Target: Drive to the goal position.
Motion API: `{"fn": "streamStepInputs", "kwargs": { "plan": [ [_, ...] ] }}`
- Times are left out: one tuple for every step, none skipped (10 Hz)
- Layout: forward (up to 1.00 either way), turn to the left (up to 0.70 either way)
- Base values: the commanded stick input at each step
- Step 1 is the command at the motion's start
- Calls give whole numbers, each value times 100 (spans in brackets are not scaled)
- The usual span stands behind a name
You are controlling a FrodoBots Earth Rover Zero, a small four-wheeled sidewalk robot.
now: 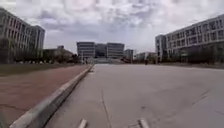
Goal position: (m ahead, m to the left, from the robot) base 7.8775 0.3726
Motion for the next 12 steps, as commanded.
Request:
{"fn": "streamStepInputs", "kwargs": {
  "plan": [
    [70,0],
    [70,0],
    [70,0],
    [70,0],
    [70,0],
    [70,0],
    [70,0],
    [70,0],
    [70,0],
    [70,0],
    [70,0],
    [70,0]
  ]
}}
